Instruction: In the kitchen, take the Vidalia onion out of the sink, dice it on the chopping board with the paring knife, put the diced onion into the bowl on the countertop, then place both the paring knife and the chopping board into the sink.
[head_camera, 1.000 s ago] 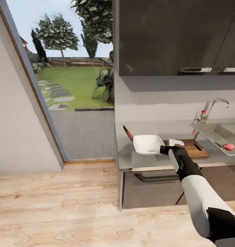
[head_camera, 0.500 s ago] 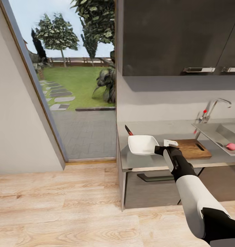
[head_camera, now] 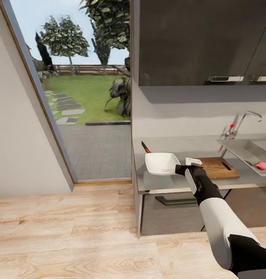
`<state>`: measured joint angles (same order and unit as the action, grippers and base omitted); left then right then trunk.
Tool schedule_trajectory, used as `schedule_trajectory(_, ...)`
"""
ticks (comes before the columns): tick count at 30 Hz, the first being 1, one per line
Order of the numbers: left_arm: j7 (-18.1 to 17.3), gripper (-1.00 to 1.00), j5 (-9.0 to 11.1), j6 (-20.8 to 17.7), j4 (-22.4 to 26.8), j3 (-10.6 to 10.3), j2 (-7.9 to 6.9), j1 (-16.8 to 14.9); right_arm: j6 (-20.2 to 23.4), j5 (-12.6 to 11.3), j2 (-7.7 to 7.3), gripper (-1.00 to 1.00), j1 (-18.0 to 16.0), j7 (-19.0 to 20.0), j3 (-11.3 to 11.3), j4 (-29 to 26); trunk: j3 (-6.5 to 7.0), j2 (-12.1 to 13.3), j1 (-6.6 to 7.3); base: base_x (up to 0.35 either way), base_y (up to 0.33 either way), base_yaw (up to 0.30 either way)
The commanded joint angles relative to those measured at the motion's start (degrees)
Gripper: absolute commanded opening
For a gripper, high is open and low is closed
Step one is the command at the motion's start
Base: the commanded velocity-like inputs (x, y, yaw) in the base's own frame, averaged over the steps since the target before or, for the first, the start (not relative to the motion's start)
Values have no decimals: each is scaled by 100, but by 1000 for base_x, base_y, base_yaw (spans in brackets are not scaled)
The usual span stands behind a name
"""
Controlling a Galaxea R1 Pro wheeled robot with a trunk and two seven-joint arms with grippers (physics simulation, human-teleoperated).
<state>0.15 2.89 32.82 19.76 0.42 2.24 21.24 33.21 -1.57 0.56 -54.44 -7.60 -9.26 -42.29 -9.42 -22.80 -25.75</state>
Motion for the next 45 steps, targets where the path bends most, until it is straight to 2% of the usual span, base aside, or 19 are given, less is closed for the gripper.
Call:
schedule_trajectory(1,-3,100,28,5,10,2,1,3,25,-20,6,-100,-5,-21,-14,-8,-11,-12,-4,0,0,0)
schedule_trajectory(19,1,100,28,5,10,1,3,3,36,-22,17,-100,-5,-23,2,-8,-14,-12,-4,0,0,0)
schedule_trajectory(35,0,100,28,5,10,-1,1,3,36,-19,23,-100,-5,-31,4,-8,-144,-12,-4,0,0,0)
schedule_trajectory(45,2,100,28,5,10,0,0,3,36,-19,23,-100,-5,-31,5,-8,-161,-12,-4,1,0,0)
